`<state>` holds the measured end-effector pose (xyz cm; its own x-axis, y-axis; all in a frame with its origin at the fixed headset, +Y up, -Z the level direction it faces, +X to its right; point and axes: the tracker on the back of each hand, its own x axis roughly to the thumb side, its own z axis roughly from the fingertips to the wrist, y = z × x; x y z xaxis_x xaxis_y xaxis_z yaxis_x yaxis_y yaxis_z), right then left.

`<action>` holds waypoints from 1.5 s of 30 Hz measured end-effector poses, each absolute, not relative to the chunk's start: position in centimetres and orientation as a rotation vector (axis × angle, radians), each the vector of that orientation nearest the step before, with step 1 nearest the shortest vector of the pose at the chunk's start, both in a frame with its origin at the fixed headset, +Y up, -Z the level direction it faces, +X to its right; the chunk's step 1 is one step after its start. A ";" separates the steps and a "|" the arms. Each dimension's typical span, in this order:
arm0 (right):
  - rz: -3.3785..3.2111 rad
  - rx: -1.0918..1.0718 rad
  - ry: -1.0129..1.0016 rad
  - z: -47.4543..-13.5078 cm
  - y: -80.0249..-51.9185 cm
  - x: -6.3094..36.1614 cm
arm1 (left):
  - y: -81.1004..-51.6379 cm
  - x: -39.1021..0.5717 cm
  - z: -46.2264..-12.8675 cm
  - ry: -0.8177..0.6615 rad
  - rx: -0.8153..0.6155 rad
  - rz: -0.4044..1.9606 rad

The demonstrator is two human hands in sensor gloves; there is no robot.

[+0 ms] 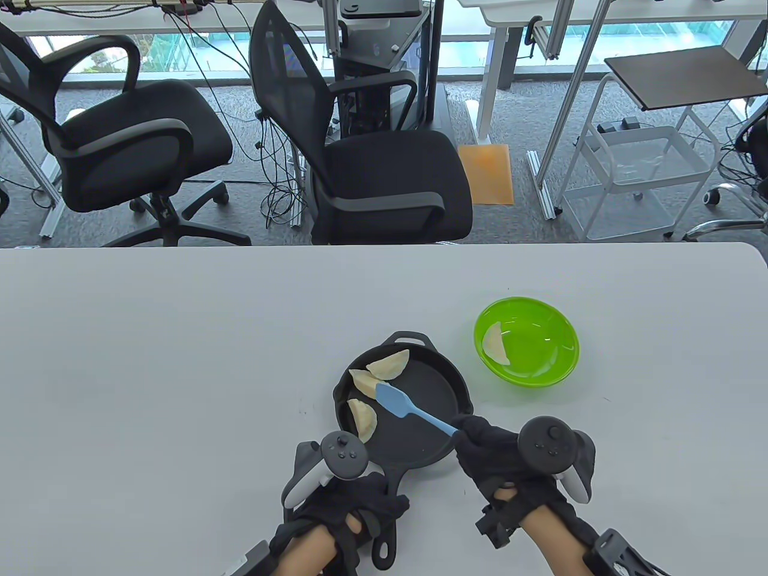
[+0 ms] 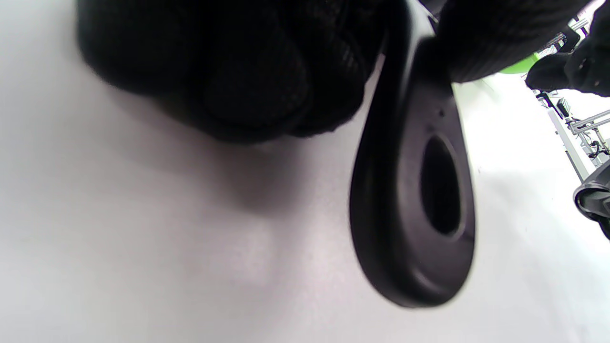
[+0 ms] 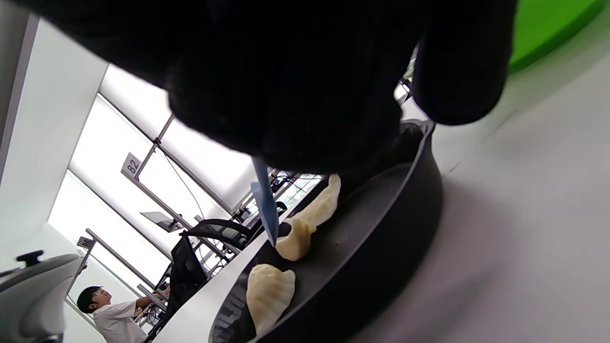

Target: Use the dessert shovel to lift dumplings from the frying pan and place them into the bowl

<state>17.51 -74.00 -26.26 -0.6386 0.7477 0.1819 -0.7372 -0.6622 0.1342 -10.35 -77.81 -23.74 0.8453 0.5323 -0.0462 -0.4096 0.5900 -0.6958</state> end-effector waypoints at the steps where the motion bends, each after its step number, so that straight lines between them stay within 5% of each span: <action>1: 2.285 0.275 0.073 -26.3 -74.1 17.5 | -77.8 -10.3 -23.7 -0.174 -0.763 0.551; 23: 1.970 -0.013 0.343 -26.5 -78.0 17.4 | -77.8 -10.4 -23.7 -0.174 -0.759 0.548; 45: 1.822 0.017 0.512 -26.5 -80.4 14.8 | -77.8 -10.4 -23.8 -0.174 -0.760 0.548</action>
